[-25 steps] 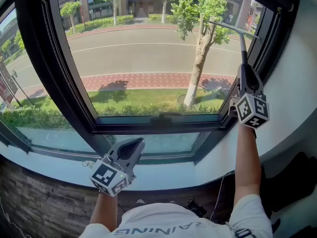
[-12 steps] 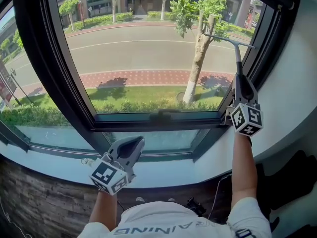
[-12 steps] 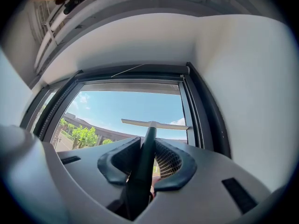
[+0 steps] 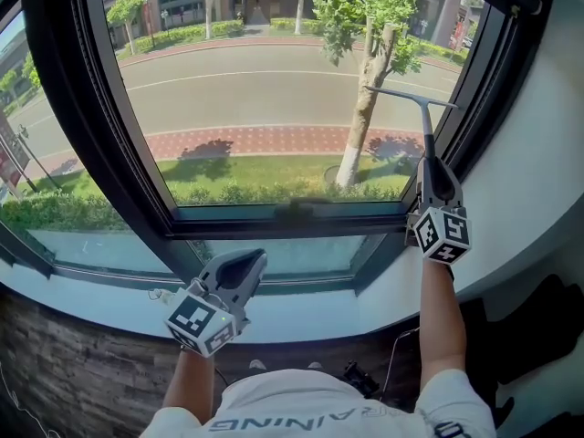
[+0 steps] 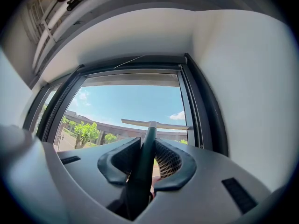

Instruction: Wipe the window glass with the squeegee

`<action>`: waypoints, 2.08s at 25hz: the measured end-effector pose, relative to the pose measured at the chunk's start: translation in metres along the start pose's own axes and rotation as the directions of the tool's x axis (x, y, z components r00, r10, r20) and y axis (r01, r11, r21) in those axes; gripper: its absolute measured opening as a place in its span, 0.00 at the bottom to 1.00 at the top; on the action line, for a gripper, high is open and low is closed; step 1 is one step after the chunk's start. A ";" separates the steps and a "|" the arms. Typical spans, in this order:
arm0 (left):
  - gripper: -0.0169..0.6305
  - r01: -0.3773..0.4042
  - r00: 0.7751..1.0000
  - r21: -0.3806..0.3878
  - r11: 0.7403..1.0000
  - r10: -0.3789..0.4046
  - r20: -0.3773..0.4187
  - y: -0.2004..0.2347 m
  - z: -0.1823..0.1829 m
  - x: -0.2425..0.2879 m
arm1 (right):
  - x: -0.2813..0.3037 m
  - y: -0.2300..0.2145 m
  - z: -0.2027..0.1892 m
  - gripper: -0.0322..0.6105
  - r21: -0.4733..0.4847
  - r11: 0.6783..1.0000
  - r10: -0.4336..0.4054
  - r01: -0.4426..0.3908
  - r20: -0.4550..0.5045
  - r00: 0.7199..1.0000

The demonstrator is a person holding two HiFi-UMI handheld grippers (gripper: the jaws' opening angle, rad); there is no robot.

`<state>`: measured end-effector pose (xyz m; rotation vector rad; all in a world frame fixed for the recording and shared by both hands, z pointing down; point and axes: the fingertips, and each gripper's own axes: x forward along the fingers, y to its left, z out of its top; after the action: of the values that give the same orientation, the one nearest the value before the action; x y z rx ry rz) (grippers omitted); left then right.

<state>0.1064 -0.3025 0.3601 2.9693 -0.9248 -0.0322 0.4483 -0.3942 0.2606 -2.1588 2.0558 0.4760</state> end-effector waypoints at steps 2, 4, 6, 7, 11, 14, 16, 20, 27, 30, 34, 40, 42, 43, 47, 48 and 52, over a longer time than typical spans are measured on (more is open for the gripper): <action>0.05 0.002 1.000 0.001 1.000 -0.002 0.002 -0.001 0.001 0.000 | -0.003 0.001 -0.008 0.21 0.001 1.000 0.000 0.000 -0.013 1.000; 0.05 0.003 1.000 0.000 1.000 -0.003 0.004 -0.001 0.002 0.000 | -0.006 0.002 -0.013 0.21 0.000 1.000 0.000 0.000 -0.023 1.000; 0.05 0.005 1.000 0.001 1.000 -0.005 0.003 -0.002 0.004 -0.001 | -0.007 0.003 -0.016 0.21 0.001 1.000 0.002 -0.002 -0.032 0.999; 0.05 0.008 1.000 0.002 1.000 -0.008 0.004 -0.002 0.004 0.000 | -0.008 0.003 -0.018 0.21 0.003 1.000 0.003 -0.003 -0.037 0.999; 0.05 0.012 1.000 0.007 1.000 -0.012 0.002 -0.003 0.004 0.000 | -0.013 0.003 -0.029 0.21 0.012 1.000 0.003 -0.003 -0.059 0.998; 0.05 0.008 1.000 0.003 1.000 -0.008 0.000 -0.002 0.004 0.000 | -0.017 0.005 -0.040 0.21 0.004 1.000 0.004 -0.004 -0.081 0.997; 0.05 0.007 1.000 -0.001 1.000 -0.007 0.000 -0.001 0.002 0.000 | -0.019 0.006 -0.047 0.21 -0.002 1.000 0.004 -0.004 -0.093 0.996; 0.05 0.006 1.000 -0.009 1.000 -0.006 -0.001 -0.001 0.001 0.000 | -0.023 0.009 -0.058 0.21 -0.009 1.000 0.005 -0.007 -0.116 0.993; 0.05 0.007 1.000 -0.011 1.000 -0.007 -0.008 -0.003 -0.002 0.001 | -0.035 0.013 -0.086 0.21 -0.012 1.000 0.012 -0.014 -0.166 0.986; 0.05 0.016 1.000 -0.012 1.000 -0.016 -0.004 -0.006 -0.004 0.004 | -0.042 0.010 -0.099 0.21 -0.018 1.000 0.010 -0.014 -0.193 0.981; 0.05 0.010 1.000 -0.007 1.000 -0.010 -0.003 -0.004 -0.002 0.003 | -0.046 0.016 -0.117 0.21 -0.017 1.000 0.017 -0.021 -0.216 0.976; 0.05 0.006 1.000 -0.011 1.000 -0.006 -0.010 -0.004 -0.005 0.006 | -0.054 0.019 -0.145 0.21 -0.009 1.000 0.020 -0.023 -0.262 0.965; 0.05 -0.002 1.000 -0.012 1.000 0.002 -0.018 -0.003 -0.006 0.007 | -0.056 0.021 -0.155 0.21 -0.007 1.000 0.024 -0.027 -0.272 0.962; 0.05 -0.004 1.000 -0.013 1.000 0.003 -0.024 -0.003 -0.006 0.007 | -0.057 0.022 -0.159 0.21 -0.006 1.000 0.026 -0.029 -0.276 0.961; 0.05 -0.003 0.999 -0.017 1.000 0.003 -0.032 -0.004 -0.007 0.008 | -0.063 0.023 -0.171 0.21 -0.001 1.000 0.027 -0.029 -0.287 0.958; 0.05 -0.004 0.999 -0.020 1.000 0.004 -0.032 -0.003 -0.009 0.009 | -0.064 0.024 -0.174 0.21 0.001 1.000 0.027 -0.028 -0.289 0.957; 0.05 0.005 0.999 -0.024 1.000 -0.006 -0.047 -0.005 -0.016 0.013 | -0.068 0.025 -0.188 0.21 0.003 0.999 0.033 -0.034 -0.297 0.954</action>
<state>0.1205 -0.3055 0.3759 2.9374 -0.9046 0.0261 0.4485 -0.3876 0.4620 -2.3220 2.2414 0.1623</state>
